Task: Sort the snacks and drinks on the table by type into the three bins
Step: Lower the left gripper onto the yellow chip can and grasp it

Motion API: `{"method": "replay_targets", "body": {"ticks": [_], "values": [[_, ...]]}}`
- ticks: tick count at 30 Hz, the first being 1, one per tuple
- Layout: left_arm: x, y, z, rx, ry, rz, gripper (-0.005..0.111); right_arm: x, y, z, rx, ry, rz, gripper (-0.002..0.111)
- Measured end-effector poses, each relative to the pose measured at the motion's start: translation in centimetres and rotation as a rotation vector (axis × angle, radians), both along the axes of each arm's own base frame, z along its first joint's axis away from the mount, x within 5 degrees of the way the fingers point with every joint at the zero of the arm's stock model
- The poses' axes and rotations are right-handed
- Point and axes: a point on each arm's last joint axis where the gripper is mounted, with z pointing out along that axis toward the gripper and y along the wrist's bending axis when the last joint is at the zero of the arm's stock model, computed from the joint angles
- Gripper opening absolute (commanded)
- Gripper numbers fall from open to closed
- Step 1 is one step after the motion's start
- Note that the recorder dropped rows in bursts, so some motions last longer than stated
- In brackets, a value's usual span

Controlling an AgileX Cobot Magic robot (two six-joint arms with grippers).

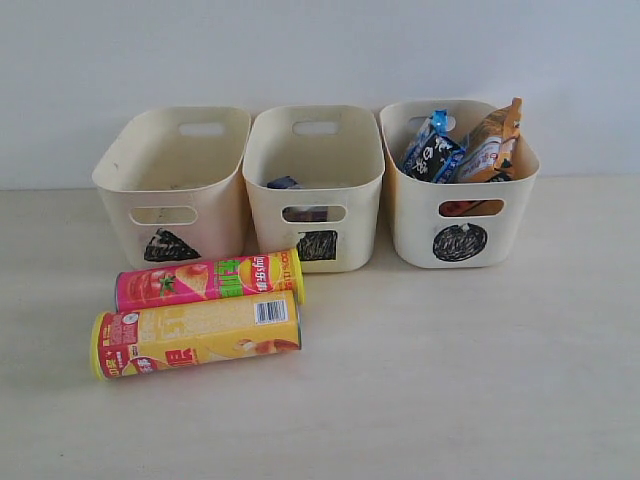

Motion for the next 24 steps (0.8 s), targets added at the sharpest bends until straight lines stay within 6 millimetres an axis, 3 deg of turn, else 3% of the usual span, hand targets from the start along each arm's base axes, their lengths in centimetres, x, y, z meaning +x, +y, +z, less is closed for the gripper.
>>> {"method": "replay_targets", "body": {"ticks": [3, 6, 8, 12, 14, 17, 19, 24], "values": [[1.7, -2.1, -0.5, 0.091, 0.202, -0.072, 0.004, 0.0, 0.0, 0.0, 0.000, 0.000, 0.000, 0.000], [3.0, -6.1, -3.5, 0.187, 0.540, -0.322, 0.004, 0.0, 0.0, 0.0, 0.000, 0.000, 0.000, 0.000], [3.2, -8.2, -5.4, 0.263, 0.660, -0.451, 0.004, 0.0, 0.0, 0.0, 0.000, 0.000, 0.000, 0.000], [3.5, -10.2, -8.0, 0.394, 0.783, -0.578, 0.008, 0.0, 0.0, 0.0, 0.000, 0.000, 0.000, 0.000], [3.8, -10.9, -9.1, 0.445, 0.825, -0.629, 0.027, 0.0, 0.0, 0.0, 0.000, 0.000, 0.000, 0.000], [4.4, -11.8, -10.9, 0.502, 0.880, -0.693, 0.064, 0.0, 0.0, 0.0, 0.002, 0.000, -0.001, 0.000], [5.0, -12.2, -12.4, 0.536, 0.928, -0.721, 0.079, 0.0, 0.0, 0.0, 0.002, 0.000, -0.001, 0.000], [6.2, -13.0, -15.4, 0.569, 0.981, -0.766, 0.085, 0.0, 0.0, 0.0, 0.001, 0.000, -0.001, 0.000]]}}
